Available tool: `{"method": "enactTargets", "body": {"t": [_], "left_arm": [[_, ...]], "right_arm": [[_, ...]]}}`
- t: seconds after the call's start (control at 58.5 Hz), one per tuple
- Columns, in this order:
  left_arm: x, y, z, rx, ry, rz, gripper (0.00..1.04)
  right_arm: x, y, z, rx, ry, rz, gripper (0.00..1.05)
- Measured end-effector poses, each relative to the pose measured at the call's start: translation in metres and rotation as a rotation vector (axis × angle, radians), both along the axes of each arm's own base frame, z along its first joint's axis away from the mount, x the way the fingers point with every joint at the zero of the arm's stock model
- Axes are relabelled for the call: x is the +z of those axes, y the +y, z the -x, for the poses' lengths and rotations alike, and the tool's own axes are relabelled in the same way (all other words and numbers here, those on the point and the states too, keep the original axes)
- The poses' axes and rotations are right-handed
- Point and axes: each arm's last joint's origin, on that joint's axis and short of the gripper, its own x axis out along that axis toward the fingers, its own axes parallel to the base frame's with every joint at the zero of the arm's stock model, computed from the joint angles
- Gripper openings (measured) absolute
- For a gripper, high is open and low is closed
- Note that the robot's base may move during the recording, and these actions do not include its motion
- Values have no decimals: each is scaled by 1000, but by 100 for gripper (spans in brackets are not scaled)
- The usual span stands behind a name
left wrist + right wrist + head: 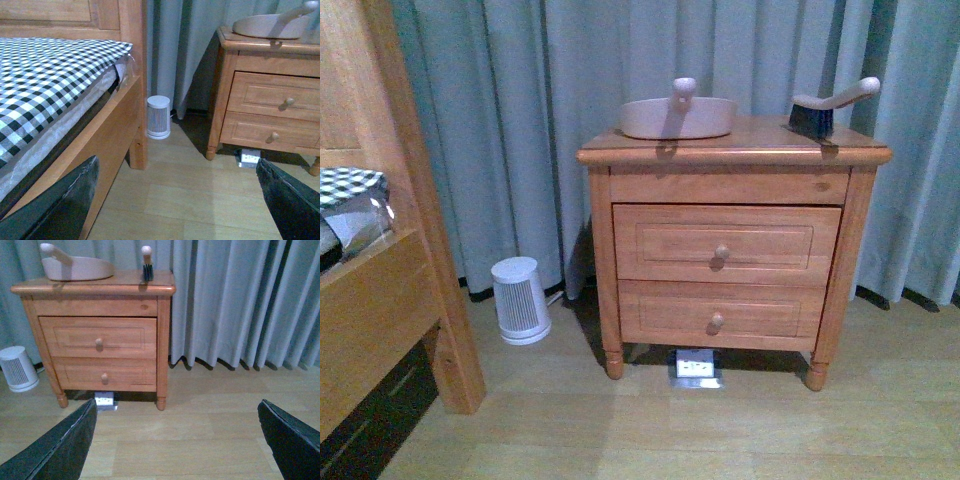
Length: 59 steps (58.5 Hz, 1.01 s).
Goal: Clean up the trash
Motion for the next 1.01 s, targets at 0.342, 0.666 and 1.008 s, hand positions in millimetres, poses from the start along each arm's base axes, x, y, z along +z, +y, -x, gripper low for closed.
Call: {"method": "enactTargets", "body": {"t": [0.342, 0.666, 1.008], "left_arm": [[0, 0, 0, 0, 0, 0, 97], [0, 0, 0, 0, 0, 0, 97], [0, 0, 0, 0, 0, 0, 97]], "right_arm": [[0, 0, 0, 0, 0, 0, 97], [0, 0, 0, 0, 0, 0, 97], [0, 0, 0, 0, 0, 0, 97]]}}
